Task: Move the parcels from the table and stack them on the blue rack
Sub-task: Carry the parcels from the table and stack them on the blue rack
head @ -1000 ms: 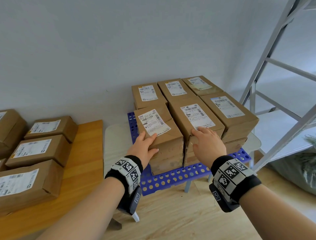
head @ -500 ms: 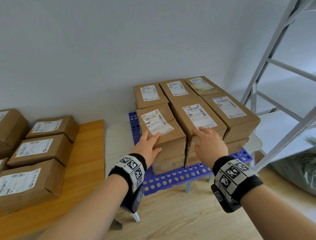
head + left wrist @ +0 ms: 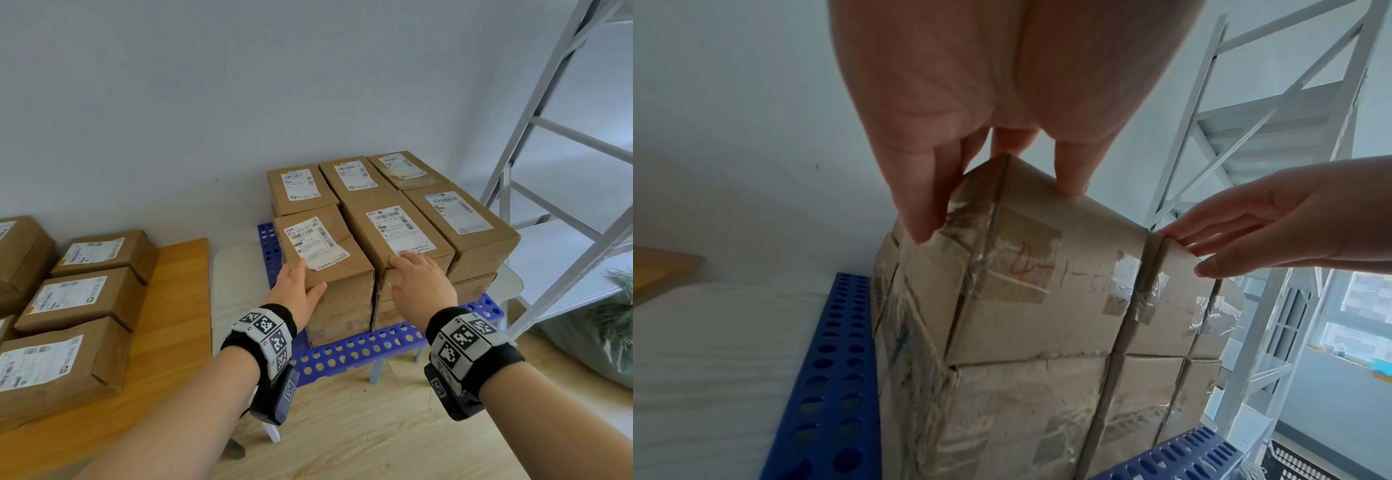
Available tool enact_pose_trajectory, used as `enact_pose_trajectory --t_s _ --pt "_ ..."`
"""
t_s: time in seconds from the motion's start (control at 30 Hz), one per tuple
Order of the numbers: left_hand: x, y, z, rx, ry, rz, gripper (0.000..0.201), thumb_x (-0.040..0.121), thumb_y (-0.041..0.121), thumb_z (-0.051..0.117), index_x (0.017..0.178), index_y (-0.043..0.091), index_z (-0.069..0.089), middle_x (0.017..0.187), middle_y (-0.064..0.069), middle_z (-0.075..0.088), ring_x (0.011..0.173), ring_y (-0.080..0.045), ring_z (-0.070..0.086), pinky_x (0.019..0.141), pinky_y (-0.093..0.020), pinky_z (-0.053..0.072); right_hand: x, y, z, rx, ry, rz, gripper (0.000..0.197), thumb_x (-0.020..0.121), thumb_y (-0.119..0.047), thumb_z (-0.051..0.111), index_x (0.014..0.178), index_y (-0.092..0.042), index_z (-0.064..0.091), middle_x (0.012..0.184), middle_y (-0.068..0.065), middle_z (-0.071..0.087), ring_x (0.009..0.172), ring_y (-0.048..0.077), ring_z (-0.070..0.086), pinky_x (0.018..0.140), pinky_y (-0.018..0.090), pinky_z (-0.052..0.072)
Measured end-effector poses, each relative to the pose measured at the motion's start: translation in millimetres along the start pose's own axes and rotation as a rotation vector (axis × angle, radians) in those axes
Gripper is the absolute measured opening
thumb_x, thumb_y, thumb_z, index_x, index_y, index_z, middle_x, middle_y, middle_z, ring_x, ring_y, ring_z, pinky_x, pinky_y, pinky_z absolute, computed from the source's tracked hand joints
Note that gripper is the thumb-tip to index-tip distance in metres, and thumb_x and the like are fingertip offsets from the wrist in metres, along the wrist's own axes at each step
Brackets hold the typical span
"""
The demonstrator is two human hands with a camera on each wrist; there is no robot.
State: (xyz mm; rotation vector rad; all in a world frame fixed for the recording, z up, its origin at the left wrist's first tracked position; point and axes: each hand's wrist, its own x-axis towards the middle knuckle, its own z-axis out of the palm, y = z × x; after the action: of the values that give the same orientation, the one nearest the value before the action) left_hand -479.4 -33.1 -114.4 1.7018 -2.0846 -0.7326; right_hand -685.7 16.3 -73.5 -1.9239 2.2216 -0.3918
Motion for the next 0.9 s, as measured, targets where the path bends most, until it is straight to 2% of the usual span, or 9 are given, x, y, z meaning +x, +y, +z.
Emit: enact_pose_trajectory --t_s 0.17,0.3,0.37,0.47,0.53,0.6,0.7,0.8,0.9 --pt "0.7 -0.6 1.2 0.016 -0.047 -0.031 0.067 0.090 0.049 0.046 0.145 0.023 0.018 0.147 -0.011 0.028 0.128 -0.026 0.041 0.101 -0.043 0.043 -0.3 1.7 0.5 0.013 0.009 0.006 0.051 0.090 -0.017 0.050 0.140 -0.024 0.039 0.149 -0.002 0.033 0.140 0.019 0.023 0.115 0.034 0.020" --pt "0.4 1.4 1.3 -0.014 -0.029 -0.071 0.072 0.088 0.050 0.050 0.146 0.025 0.015 0.147 -0.011 0.028 0.131 -0.026 0.038 0.103 -0.044 0.041 4.7 10.0 -3.8 0.070 -0.011 -0.014 0.050 0.090 -0.023 0.050 0.139 -0.025 0.041 0.146 -0.002 0.036 0.137 0.020 0.025 0.113 0.035 0.023" --pt "-1.8 6.5 3.5 -0.019 0.005 -0.114 0.076 0.086 0.051 0.053 0.146 0.027 0.014 0.148 -0.013 0.025 0.132 -0.028 0.036 0.105 -0.044 0.039 6.5 18.8 -6.2 0.138 0.007 -0.045 0.048 0.090 -0.022 0.050 0.138 -0.024 0.044 0.144 -0.002 0.039 0.134 0.021 0.028 0.110 0.036 0.026" --pt "-5.2 21.6 8.8 -0.015 0.126 -0.139 0.076 0.086 0.048 0.056 0.146 0.021 0.017 0.145 -0.010 0.030 0.130 -0.024 0.037 0.105 -0.036 0.036 10.2 42.2 -10.6 0.208 0.078 -0.087 0.052 0.090 -0.027 0.052 0.140 -0.023 0.040 0.147 0.000 0.035 0.137 0.021 0.025 0.112 0.036 0.026" --pt "-7.5 33.8 15.9 -0.007 0.235 -0.195 0.075 0.087 0.048 0.055 0.146 0.019 0.018 0.143 -0.010 0.033 0.129 -0.026 0.038 0.103 -0.037 0.036 16.2 67.2 -17.4 0.210 0.116 -0.091 0.056 0.090 -0.037 0.053 0.142 -0.026 0.037 0.151 0.002 0.030 0.140 0.022 0.020 0.115 0.039 0.021" --pt "-9.3 42.6 26.3 0.017 0.328 -0.293 0.079 0.086 0.054 0.051 0.147 0.016 0.017 0.146 -0.014 0.031 0.133 -0.030 0.034 0.107 -0.042 0.034 23.8 97.3 -26.5 0.181 0.134 -0.063 0.061 0.089 -0.048 0.052 0.144 -0.029 0.033 0.155 0.004 0.022 0.143 0.026 0.012 0.117 0.043 0.015" --pt "-8.6 52.1 41.6 0.005 0.424 -0.432 0.084 0.083 0.061 0.049 0.147 0.015 0.018 0.147 -0.017 0.030 0.135 -0.033 0.030 0.108 -0.049 0.033 36.4 139.8 -40.7 0.195 0.114 0.010 0.069 0.086 -0.057 0.051 0.145 -0.032 0.027 0.157 0.004 0.012 0.144 0.028 0.001 0.117 0.047 0.010" --pt "-9.1 71.5 55.5 -0.019 0.431 -0.549 0.088 0.083 0.061 0.051 0.148 0.015 0.014 0.151 -0.020 0.017 0.138 -0.036 0.025 0.109 -0.048 0.030 49.9 174.7 -50.8 0.214 0.019 0.018 0.074 0.083 -0.062 0.051 0.146 -0.034 0.025 0.157 0.004 0.007 0.143 0.030 -0.001 0.115 0.049 0.013" --pt "-12.2 88.0 59.2 -0.009 0.396 -0.621 0.086 0.081 0.066 0.048 0.146 0.018 0.019 0.153 -0.020 0.004 0.134 -0.041 0.030 0.107 -0.047 0.034 58.8 190.6 -55.9 0.217 -0.068 -0.015 0.076 0.081 -0.064 0.054 0.145 -0.035 0.027 0.157 0.007 0.008 0.143 0.033 0.001 0.114 0.048 0.017"
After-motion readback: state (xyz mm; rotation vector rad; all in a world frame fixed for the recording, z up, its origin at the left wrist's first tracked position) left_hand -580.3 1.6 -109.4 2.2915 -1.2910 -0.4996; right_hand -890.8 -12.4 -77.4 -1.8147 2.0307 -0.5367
